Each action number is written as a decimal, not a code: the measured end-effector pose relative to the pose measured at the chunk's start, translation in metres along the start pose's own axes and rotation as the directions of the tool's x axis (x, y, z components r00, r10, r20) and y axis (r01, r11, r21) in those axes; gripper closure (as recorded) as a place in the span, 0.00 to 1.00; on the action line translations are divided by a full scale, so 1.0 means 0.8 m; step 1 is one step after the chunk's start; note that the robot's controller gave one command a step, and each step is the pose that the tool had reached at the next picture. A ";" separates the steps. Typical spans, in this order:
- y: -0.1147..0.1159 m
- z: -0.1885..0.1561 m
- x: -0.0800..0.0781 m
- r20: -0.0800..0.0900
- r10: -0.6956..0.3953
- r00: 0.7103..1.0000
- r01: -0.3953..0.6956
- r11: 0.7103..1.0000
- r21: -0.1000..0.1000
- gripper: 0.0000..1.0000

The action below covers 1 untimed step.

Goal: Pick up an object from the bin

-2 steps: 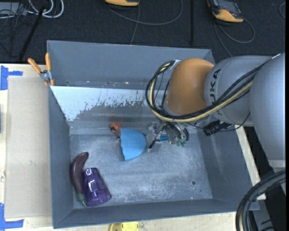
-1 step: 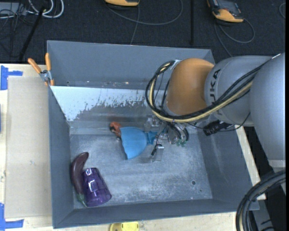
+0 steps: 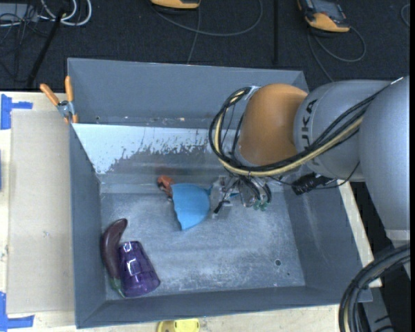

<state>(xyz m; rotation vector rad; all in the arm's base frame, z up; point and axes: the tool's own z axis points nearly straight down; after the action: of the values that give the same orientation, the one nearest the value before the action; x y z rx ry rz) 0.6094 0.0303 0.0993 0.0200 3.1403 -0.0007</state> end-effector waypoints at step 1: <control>0.000 0.000 0.000 0.000 -0.001 1.000 0.001 1.000 0.000 0.00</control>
Offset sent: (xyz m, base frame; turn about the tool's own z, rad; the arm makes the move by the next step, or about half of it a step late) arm 0.0000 0.0000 0.0000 0.0000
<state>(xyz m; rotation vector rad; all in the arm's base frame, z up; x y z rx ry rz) 0.6094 0.0304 0.0993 0.0189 3.1404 -0.0004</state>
